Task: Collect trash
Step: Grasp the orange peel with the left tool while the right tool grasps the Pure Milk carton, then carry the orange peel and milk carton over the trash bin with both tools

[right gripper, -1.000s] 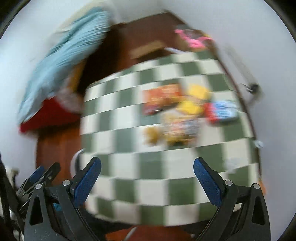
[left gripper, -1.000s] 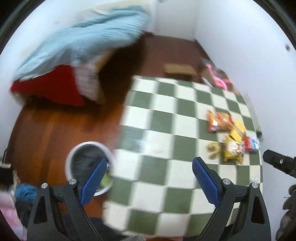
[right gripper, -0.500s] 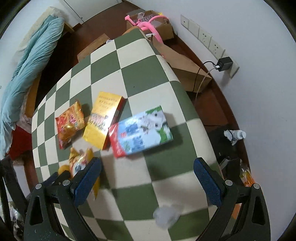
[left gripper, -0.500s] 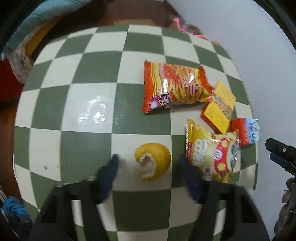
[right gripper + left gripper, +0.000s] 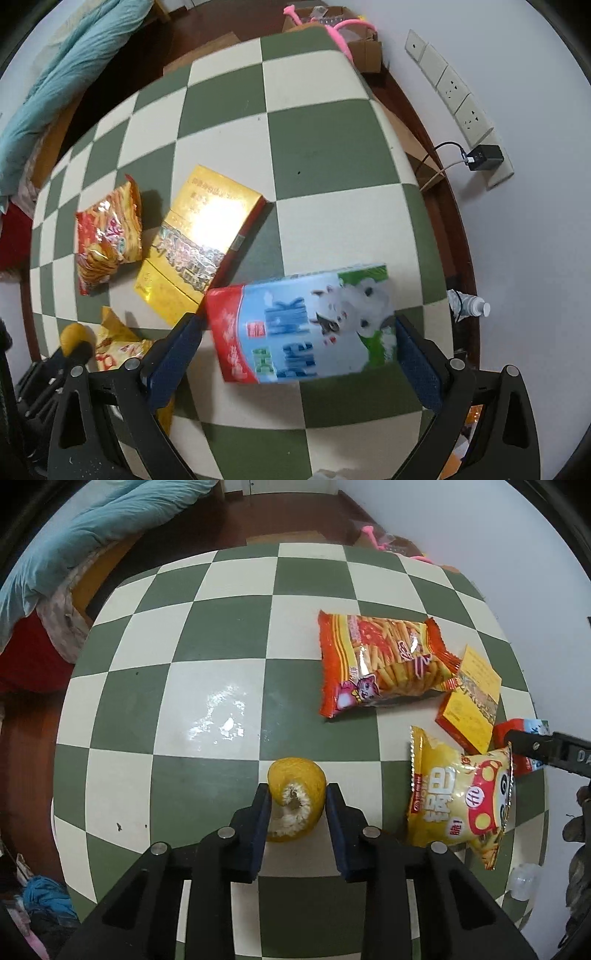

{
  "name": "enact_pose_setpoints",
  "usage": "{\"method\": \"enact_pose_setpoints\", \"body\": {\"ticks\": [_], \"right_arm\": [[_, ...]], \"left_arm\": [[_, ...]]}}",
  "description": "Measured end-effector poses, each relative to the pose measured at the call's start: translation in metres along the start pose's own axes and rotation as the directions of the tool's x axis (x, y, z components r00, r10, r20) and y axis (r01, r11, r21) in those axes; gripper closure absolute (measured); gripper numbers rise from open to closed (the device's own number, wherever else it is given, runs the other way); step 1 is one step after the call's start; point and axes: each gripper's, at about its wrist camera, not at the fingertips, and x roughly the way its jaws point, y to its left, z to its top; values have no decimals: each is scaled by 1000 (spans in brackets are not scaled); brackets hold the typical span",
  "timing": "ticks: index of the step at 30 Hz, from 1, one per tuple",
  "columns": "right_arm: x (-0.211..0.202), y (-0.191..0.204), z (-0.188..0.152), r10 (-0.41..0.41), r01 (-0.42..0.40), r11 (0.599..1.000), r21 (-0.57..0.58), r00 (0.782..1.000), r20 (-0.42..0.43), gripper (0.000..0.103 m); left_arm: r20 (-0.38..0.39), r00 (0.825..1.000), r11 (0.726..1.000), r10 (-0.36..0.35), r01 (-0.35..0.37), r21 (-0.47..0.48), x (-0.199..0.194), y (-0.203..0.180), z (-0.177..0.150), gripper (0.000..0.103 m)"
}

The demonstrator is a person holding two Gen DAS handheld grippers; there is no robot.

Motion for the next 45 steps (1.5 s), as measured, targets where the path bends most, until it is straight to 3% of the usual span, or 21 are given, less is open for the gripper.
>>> {"method": "enact_pose_setpoints", "body": {"ticks": [10,12,20,28,34,45], "right_arm": [[7,2,0,-32,32,999,17,999,1,2],[4,4,-1,-37,37,999,13,999,10,8],[-22,11,-13,-22,22,1000,-2,998,60,8],[-74,22,-34,35,-32,999,-26,991,129,8],[-124,46,-53,104,-95,994,-60,977,185,8],[-196,155,-101,251,-201,955,-220,940,232,8]], "left_arm": [[1,1000,1000,8,-8,4,4,6,3,77],[5,1000,1000,13,-13,9,4,5,4,77],[38,999,999,21,-22,25,-11,2,5,78],[136,990,999,22,-27,40,-68,7,2,78],[238,971,999,13,-20,25,-127,26,1,78],[371,927,998,55,-43,-41,-221,103,-24,78]]}}
